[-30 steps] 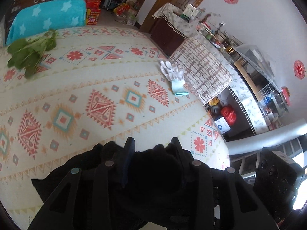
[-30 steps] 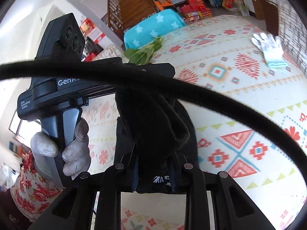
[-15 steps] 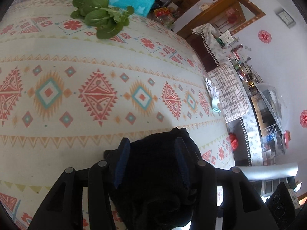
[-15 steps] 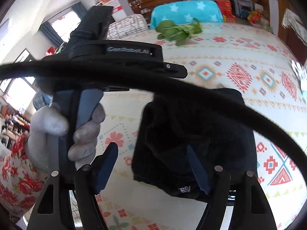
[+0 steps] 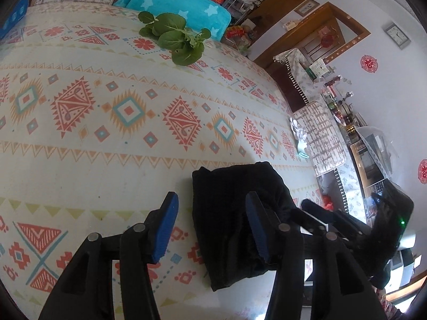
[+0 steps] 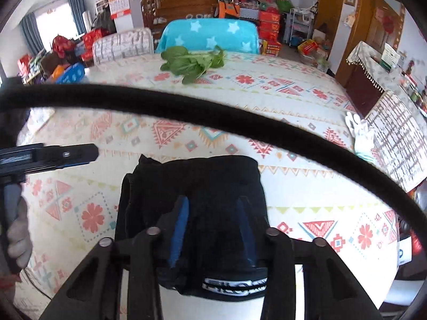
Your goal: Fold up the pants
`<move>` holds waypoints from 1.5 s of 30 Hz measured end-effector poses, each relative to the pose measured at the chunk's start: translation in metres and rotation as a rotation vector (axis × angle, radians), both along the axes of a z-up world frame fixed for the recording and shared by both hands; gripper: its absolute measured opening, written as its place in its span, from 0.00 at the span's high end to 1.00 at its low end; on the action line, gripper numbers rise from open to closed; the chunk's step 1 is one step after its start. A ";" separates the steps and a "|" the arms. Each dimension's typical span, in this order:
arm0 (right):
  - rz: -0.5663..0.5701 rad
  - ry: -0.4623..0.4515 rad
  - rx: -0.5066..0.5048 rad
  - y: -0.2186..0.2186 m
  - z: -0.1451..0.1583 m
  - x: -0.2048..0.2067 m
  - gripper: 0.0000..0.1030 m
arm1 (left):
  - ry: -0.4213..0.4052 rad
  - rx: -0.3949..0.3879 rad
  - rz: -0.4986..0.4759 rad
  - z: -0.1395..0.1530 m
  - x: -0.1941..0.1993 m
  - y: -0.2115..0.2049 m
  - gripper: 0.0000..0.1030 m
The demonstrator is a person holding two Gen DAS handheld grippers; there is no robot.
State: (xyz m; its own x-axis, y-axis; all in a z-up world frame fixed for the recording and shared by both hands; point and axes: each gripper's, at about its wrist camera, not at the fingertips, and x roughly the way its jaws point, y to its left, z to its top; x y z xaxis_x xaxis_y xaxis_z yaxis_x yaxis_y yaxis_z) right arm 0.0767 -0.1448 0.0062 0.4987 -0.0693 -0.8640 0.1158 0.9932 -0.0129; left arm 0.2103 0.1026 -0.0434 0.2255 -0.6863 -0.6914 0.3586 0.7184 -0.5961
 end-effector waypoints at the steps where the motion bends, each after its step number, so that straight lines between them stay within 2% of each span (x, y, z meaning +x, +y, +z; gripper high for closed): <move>1: 0.024 0.033 0.004 0.009 -0.010 0.007 0.62 | 0.004 -0.006 0.005 -0.001 -0.002 0.003 0.51; 4: 0.090 0.118 0.028 0.036 -0.036 0.023 0.62 | 0.015 -0.022 0.021 -0.003 -0.009 0.014 0.50; 6: 0.131 0.148 0.072 0.057 -0.049 0.031 0.70 | 0.011 -0.015 0.037 -0.004 -0.011 0.022 0.50; 7: 0.152 0.149 0.085 0.064 -0.050 0.033 0.70 | 0.008 -0.009 0.044 -0.004 -0.011 0.025 0.49; 8: 0.175 0.141 0.108 0.069 -0.049 0.035 0.70 | 0.006 0.000 0.053 -0.005 -0.011 0.029 0.49; 9: 0.198 0.139 0.146 0.071 -0.046 0.037 0.66 | 0.008 0.004 0.061 -0.006 -0.011 0.032 0.49; 11: 0.196 0.115 0.158 0.069 -0.033 0.036 0.58 | 0.013 0.006 0.078 -0.009 -0.011 0.038 0.49; 14: 0.151 0.060 0.200 0.048 -0.018 0.041 0.58 | 0.020 -0.003 0.098 -0.011 -0.012 0.046 0.49; 16: 0.126 0.054 0.166 0.045 -0.010 0.050 0.58 | 0.024 -0.010 0.103 -0.013 -0.013 0.048 0.49; 18: 0.128 0.089 0.114 0.052 -0.017 0.064 0.58 | 0.029 -0.020 0.105 -0.014 -0.016 0.049 0.49; 21: 0.151 0.198 0.073 0.067 -0.048 0.083 0.58 | 0.038 -0.022 0.106 -0.015 -0.017 0.047 0.49; 23: 0.152 0.245 0.047 0.072 -0.070 0.095 0.53 | 0.025 -0.009 0.108 -0.013 -0.020 0.048 0.49; 25: 0.152 0.224 0.081 0.070 -0.067 0.097 0.48 | 0.006 0.010 0.112 -0.009 -0.023 0.050 0.48; 27: 0.121 0.161 0.171 0.056 -0.046 0.091 0.48 | -0.010 0.034 0.122 -0.007 -0.025 0.054 0.45; 29: 0.112 0.099 0.191 0.046 -0.023 0.080 0.46 | -0.011 0.045 0.132 -0.007 -0.026 0.059 0.44; 31: 0.105 0.069 0.144 0.041 -0.008 0.063 0.43 | -0.006 0.041 0.136 -0.009 -0.026 0.063 0.44; 33: 0.098 0.072 0.084 0.041 -0.006 0.043 0.41 | 0.005 0.035 0.139 -0.012 -0.025 0.064 0.44; 36: 0.103 0.138 -0.032 0.053 -0.027 0.024 0.41 | 0.017 0.031 0.137 -0.015 -0.023 0.061 0.44; 38: 0.113 0.207 -0.086 0.064 -0.054 0.022 0.41 | 0.018 0.026 0.131 -0.015 -0.023 0.058 0.44; 41: 0.142 0.176 -0.216 0.082 -0.072 0.027 0.37 | 0.013 0.024 0.119 -0.012 -0.024 0.055 0.44; 43: 0.149 0.158 -0.227 0.086 -0.073 0.033 0.36 | 0.007 0.025 0.113 -0.010 -0.026 0.053 0.44; 45: 0.137 0.166 -0.181 0.080 -0.068 0.038 0.36 | 0.002 0.031 0.109 -0.008 -0.029 0.054 0.44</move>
